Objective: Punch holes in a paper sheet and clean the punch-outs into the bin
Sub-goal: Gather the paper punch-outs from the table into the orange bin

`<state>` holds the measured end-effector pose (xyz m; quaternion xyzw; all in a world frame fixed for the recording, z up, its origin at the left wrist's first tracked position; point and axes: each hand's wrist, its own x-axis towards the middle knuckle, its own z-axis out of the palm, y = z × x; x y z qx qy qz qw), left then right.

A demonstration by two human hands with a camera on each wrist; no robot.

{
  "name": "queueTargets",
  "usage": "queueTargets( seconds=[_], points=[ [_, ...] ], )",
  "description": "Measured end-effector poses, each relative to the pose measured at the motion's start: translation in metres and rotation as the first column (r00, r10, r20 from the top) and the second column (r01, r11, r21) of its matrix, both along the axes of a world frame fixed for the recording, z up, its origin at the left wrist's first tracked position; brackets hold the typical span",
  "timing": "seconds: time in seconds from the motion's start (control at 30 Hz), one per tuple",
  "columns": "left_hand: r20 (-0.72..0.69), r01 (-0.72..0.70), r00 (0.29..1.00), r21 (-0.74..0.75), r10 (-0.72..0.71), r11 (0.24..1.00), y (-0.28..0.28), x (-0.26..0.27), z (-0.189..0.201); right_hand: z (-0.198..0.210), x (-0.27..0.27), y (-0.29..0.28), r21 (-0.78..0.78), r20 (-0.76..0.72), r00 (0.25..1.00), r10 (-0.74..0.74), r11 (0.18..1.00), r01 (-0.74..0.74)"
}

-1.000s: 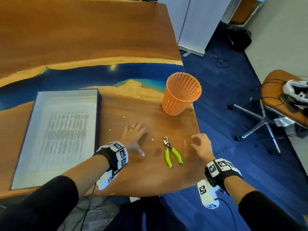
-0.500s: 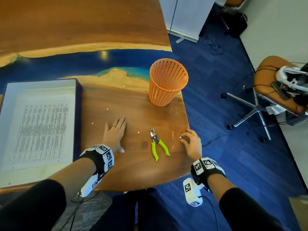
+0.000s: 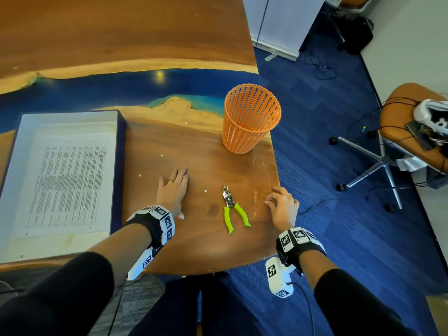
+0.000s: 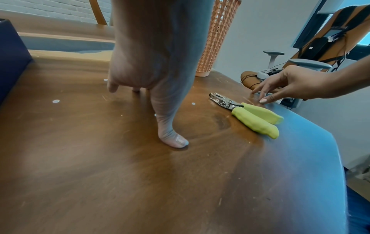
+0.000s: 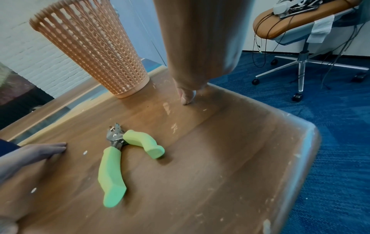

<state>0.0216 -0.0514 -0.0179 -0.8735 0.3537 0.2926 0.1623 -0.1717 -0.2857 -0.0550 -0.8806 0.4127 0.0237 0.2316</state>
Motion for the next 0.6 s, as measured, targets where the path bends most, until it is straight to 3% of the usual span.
queueTargets(
  seconds=[0.2, 0.4, 0.5, 0.6],
  points=[
    [0.015, 0.001, 1.000, 0.009, -0.001, 1.000, -0.003, -0.001, -0.001, 0.003, 0.002, 0.002, -0.040, -0.014, 0.998, 0.054, 0.998, -0.055],
    [0.002, 0.002, 1.000, 0.001, -0.002, 1.000, -0.002, 0.000, -0.003, -0.003, 0.008, 0.006, -0.072, -0.149, 0.987, 0.060, 0.995, -0.072],
    [-0.004, 0.002, 1.000, -0.010, -0.002, 1.000, 0.000, 0.000, -0.004, -0.005, 0.009, 0.006, -0.053, -0.220, 0.974, 0.050, 0.997, -0.063],
    [-0.010, 0.000, 1.000, -0.016, 0.000, 1.000, 0.000, 0.001, -0.004, -0.001, 0.011, 0.005, -0.041, -0.198, 0.980, 0.016, 0.999, -0.025]
  ],
)
